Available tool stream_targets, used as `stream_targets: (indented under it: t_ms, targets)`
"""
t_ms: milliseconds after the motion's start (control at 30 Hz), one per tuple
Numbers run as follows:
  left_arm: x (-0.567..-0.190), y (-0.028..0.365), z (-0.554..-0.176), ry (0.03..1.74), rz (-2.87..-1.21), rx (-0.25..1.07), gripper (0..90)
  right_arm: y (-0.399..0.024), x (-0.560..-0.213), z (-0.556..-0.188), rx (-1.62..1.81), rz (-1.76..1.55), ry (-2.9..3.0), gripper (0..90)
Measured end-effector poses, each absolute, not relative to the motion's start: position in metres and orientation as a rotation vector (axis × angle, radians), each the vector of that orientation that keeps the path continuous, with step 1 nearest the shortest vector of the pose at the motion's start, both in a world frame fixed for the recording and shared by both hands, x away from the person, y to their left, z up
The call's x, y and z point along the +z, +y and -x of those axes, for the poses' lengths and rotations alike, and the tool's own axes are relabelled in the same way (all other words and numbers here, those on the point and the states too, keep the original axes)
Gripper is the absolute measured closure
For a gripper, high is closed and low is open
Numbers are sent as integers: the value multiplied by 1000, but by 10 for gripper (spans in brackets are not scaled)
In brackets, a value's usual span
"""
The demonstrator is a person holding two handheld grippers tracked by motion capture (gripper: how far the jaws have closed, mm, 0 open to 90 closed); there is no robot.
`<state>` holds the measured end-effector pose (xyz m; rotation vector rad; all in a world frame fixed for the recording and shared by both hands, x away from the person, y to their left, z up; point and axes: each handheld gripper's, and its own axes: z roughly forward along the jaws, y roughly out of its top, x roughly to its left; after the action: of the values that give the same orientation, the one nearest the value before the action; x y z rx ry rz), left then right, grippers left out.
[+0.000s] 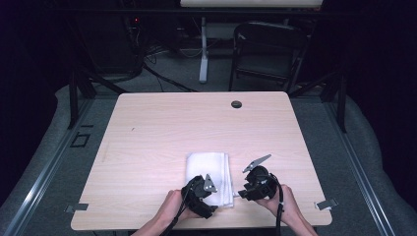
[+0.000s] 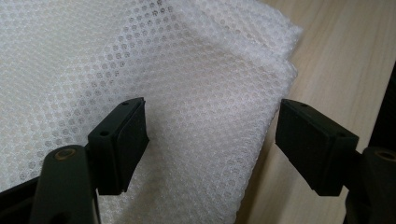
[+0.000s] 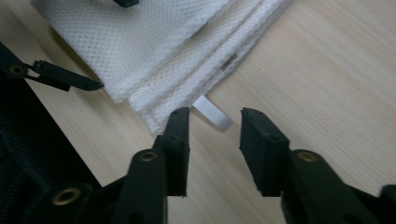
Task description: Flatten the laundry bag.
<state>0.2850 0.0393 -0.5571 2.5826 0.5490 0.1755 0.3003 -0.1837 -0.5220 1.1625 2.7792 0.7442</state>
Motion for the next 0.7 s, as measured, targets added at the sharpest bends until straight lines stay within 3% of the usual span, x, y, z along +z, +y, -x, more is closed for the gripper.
stream_targets:
  t_ms: [167,267,400,700]
  targets:
    - [-559,43,-287,551,-2561,183,330,-167,-523,-294,732,-1086,2804,774]
    - [-559,46,-288,563,-2549,183,402,-164,-523,-295,742,-1075,2802,785]
    - [-559,48,-290,574,-2536,175,478,-162,-524,-299,763,-1094,2823,732]
    - [-560,53,-294,594,-2502,133,554,-142,-534,-307,708,-1045,2860,623]
